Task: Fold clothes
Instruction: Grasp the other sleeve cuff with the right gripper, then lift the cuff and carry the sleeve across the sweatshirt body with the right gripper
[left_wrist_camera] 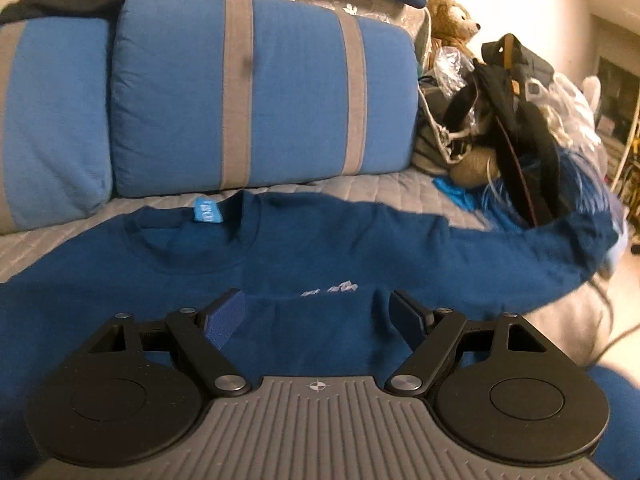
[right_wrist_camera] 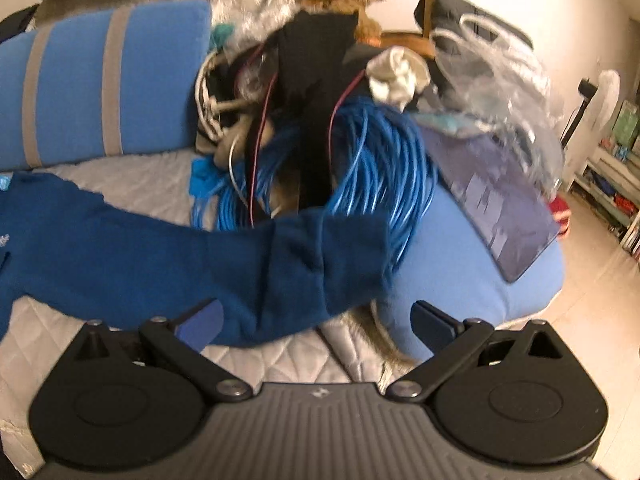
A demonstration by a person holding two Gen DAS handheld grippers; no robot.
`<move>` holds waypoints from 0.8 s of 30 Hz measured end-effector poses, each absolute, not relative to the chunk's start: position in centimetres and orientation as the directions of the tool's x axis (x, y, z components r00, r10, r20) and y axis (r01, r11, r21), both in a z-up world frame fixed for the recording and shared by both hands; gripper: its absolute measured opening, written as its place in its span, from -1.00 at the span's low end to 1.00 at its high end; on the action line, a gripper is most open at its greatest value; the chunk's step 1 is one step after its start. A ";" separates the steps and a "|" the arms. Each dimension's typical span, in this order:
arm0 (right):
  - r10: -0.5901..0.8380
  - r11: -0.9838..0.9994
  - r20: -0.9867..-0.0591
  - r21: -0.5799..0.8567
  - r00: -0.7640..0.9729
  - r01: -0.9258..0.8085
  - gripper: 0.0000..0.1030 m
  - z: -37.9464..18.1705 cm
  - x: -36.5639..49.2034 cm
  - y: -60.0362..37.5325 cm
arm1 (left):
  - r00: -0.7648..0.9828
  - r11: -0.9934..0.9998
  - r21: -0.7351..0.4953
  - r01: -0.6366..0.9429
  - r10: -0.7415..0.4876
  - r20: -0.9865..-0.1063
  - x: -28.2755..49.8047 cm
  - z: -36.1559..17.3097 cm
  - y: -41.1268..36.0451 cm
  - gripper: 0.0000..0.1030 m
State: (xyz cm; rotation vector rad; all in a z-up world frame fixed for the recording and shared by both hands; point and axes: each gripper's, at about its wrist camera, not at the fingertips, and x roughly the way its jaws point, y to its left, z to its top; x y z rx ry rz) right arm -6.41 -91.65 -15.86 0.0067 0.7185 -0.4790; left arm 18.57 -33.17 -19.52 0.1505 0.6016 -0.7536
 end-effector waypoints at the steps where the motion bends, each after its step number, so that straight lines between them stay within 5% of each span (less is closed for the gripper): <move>1: -0.408 0.896 -0.643 -0.143 0.649 0.421 0.99 -16.4 -6.2 -91.8 | 0.580 0.732 -0.063 0.679 -0.586 -0.566 18.4 -19.5 -33.0 0.54; 6: -0.323 0.874 -0.679 0.054 0.660 0.483 0.85 -19.2 -4.7 -94.1 | 0.612 0.739 -0.025 0.674 -0.576 -0.542 18.2 -18.9 -33.1 0.54; 16: -0.280 0.590 -0.605 0.504 0.745 0.631 0.09 -24.6 -5.9 -99.1 | 0.687 0.752 0.072 0.655 -0.554 -0.470 17.0 -18.1 -34.1 0.54; 24: -0.295 0.526 -0.576 0.568 0.762 0.633 -0.52 -25.6 -5.8 -99.3 | 0.732 0.779 0.104 0.618 -0.521 -0.439 16.9 -17.7 -33.9 0.54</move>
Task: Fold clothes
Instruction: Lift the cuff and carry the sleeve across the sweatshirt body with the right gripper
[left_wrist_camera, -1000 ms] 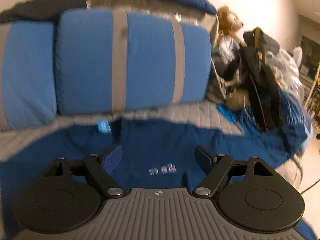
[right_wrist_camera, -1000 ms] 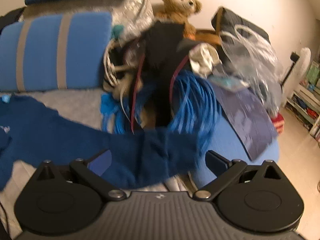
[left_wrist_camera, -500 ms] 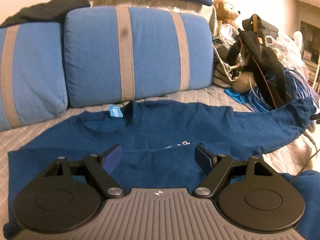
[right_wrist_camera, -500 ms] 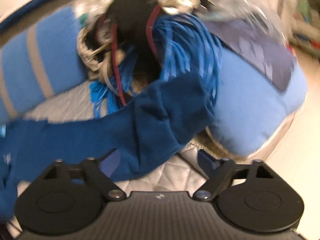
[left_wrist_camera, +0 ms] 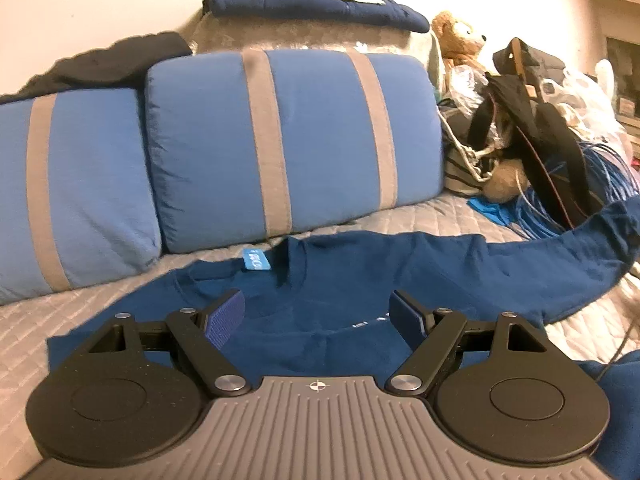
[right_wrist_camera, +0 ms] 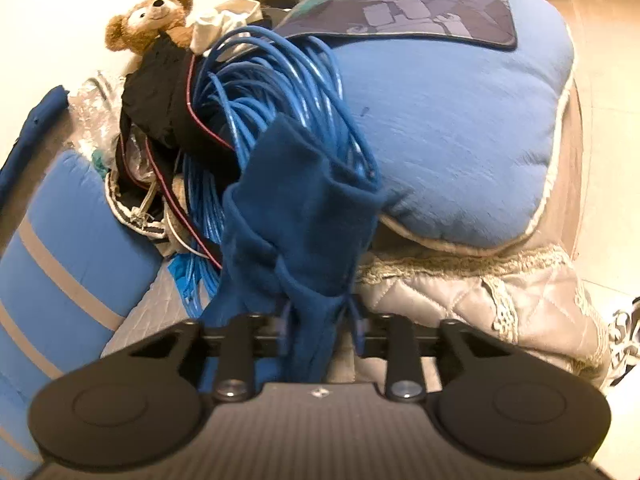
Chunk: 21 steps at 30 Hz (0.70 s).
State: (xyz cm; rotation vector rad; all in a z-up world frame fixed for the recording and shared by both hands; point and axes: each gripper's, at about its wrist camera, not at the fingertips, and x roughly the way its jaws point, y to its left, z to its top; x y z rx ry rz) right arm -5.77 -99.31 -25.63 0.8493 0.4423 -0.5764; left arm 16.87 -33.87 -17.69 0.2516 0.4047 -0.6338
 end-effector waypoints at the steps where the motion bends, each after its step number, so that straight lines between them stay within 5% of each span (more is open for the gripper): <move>1: -0.297 0.526 -0.578 0.565 0.760 0.635 -0.62 -25.5 -5.9 -99.2 | 0.747 0.782 0.128 0.609 -0.513 -0.423 16.7 -17.6 -33.9 0.54; 21: -0.344 0.844 -0.554 0.172 0.758 0.508 -0.76 -16.1 0.4 -87.1 | 0.756 0.775 0.148 0.614 -0.523 -0.393 16.3 -17.3 -33.5 0.54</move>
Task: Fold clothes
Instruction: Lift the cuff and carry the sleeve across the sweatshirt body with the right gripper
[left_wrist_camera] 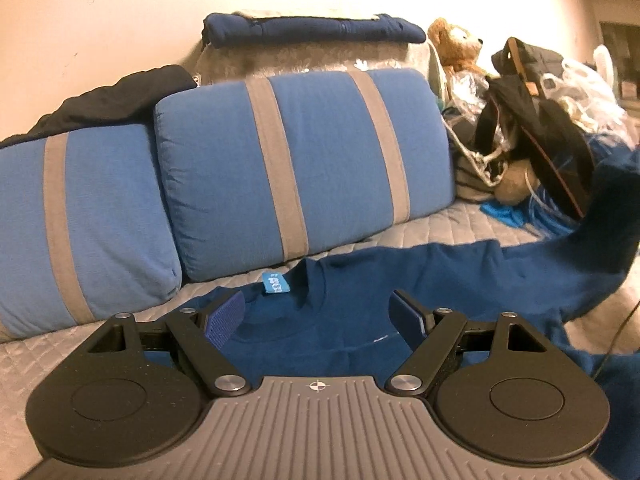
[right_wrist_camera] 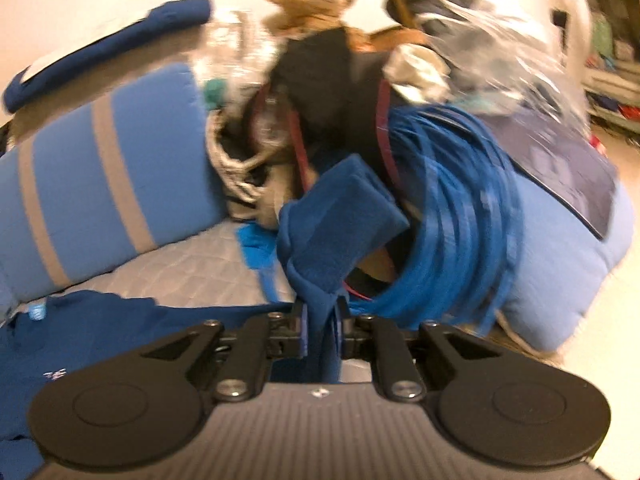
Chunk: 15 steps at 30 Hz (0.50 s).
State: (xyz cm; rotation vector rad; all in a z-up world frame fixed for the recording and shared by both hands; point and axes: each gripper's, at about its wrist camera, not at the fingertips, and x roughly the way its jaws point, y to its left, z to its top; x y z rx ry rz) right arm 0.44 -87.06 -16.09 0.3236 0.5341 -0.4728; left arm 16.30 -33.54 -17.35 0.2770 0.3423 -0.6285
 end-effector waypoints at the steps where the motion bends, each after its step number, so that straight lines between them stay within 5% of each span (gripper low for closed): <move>1: -0.337 0.855 -0.550 0.162 0.764 0.493 -0.76 -15.7 1.0 -86.3 | 0.753 0.776 0.137 0.616 -0.529 -0.391 16.3 -17.3 -33.5 0.54; 15: -0.170 0.959 -0.538 0.101 0.826 0.264 -0.81 -13.5 8.8 -75.8 | 0.612 0.708 -0.124 0.695 -0.673 -0.415 17.6 -16.9 -32.2 0.54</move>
